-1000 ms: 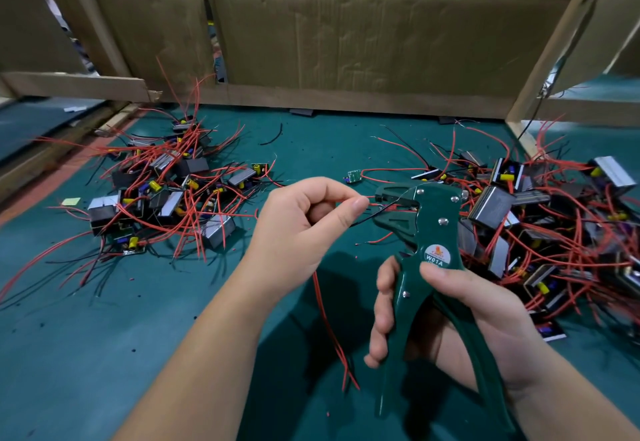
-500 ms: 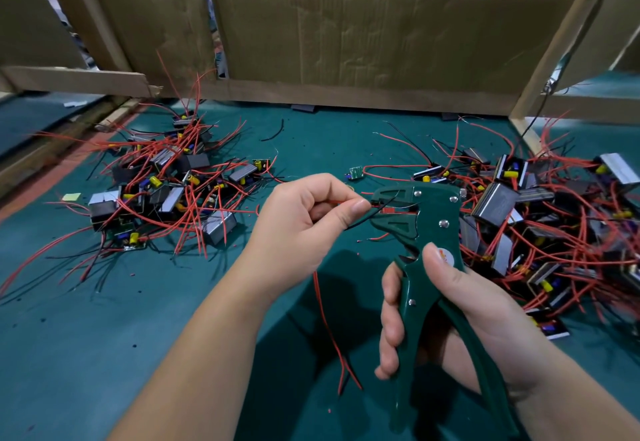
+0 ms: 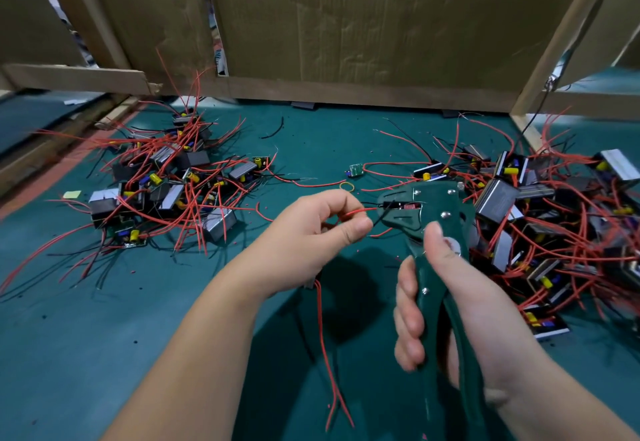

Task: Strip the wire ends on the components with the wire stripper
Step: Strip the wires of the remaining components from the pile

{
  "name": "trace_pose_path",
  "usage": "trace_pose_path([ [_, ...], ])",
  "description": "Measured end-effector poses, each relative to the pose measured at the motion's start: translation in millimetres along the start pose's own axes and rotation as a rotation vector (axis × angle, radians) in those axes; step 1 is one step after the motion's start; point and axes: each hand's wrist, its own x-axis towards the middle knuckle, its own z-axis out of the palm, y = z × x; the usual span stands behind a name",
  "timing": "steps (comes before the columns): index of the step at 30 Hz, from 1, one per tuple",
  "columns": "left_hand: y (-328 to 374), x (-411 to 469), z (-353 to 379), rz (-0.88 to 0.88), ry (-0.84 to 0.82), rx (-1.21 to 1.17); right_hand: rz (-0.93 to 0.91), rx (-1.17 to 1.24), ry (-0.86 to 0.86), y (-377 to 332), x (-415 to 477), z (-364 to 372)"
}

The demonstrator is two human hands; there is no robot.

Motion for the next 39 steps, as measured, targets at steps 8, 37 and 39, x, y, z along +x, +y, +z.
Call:
trace_pose_path([
  [8,1,3,-4,-0.052,0.138,-0.265,0.130,0.116,-0.071,-11,8,-9],
  [37,-10,9,4,-0.187,0.221,-0.439,-0.076,0.279,-0.231,4,5,-2],
  [39,-10,10,4,-0.153,0.221,-0.483,-0.113,0.293,-0.218,4,5,-2],
])
